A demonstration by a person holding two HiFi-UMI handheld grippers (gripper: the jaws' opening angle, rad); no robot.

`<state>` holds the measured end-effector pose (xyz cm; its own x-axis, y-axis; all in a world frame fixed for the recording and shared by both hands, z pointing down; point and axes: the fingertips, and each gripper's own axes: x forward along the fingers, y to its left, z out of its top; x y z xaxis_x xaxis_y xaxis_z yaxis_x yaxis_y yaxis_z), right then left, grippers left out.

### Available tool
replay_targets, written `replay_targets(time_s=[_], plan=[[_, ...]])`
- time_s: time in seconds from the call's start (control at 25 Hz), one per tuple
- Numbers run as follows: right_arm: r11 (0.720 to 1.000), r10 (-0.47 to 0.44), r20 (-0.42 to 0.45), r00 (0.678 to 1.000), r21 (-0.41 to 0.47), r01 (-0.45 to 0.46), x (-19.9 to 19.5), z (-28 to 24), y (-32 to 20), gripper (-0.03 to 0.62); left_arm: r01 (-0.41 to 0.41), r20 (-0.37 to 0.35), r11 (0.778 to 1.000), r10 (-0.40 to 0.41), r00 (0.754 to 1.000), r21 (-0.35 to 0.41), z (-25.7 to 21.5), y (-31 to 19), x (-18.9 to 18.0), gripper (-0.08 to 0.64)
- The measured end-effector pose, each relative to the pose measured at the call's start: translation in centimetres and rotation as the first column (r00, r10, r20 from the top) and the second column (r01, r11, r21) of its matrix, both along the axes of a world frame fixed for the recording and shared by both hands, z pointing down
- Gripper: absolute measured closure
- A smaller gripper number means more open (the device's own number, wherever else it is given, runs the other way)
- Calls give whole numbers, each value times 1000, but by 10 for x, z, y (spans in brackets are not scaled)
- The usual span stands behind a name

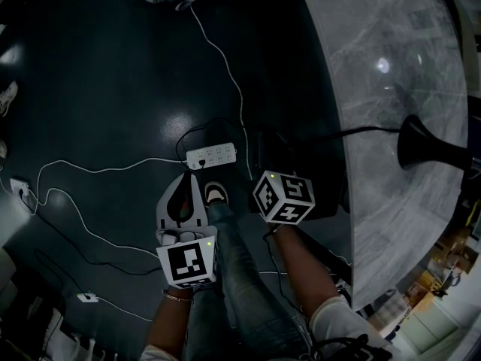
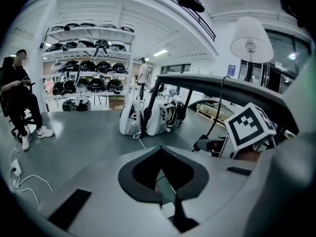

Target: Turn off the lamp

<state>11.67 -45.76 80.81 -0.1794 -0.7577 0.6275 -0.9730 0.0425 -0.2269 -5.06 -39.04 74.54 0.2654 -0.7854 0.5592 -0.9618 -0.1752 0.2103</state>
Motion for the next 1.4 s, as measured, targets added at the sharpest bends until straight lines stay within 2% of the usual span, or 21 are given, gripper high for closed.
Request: replay_targets(time_s=[0.2, 0.4, 0.56, 0.92, 1.08, 1.16, 1.28, 1.4], plan=[[1000, 11, 21, 1000, 5, -11, 1, 1, 3, 522, -13, 3, 1000, 13, 1000, 4, -1, 4, 5, 566], [999, 32, 6, 999, 0, -32, 4, 3, 7, 520, -12, 5, 1000, 12, 1000, 5, -3, 9, 5, 566], [999, 40, -3, 999, -14, -40, 6, 3, 12, 493, -26, 16, 1000, 25, 1000, 8, -7, 16, 5, 566], [997, 78, 27, 997, -24, -77, 12, -9, 50, 474, -57, 31, 998, 56, 998, 30, -25, 42, 4, 566], [996, 89, 34, 995, -6, -89, 11, -31, 78, 483, -75, 30, 996, 74, 997, 48, -41, 59, 5, 566], [996, 93, 23, 995, 7, -93, 10, -49, 93, 519, -93, 30, 994, 91, 995, 61, -54, 67, 7, 566], [993, 100, 11, 995, 59, -101, 8, -87, 111, 575, -116, 25, 988, 114, 993, 97, -81, 73, 9, 566], [990, 101, 22, 995, 95, -103, 5, -137, 139, 586, -135, 15, 983, 134, 991, 122, -121, 89, 11, 566]])
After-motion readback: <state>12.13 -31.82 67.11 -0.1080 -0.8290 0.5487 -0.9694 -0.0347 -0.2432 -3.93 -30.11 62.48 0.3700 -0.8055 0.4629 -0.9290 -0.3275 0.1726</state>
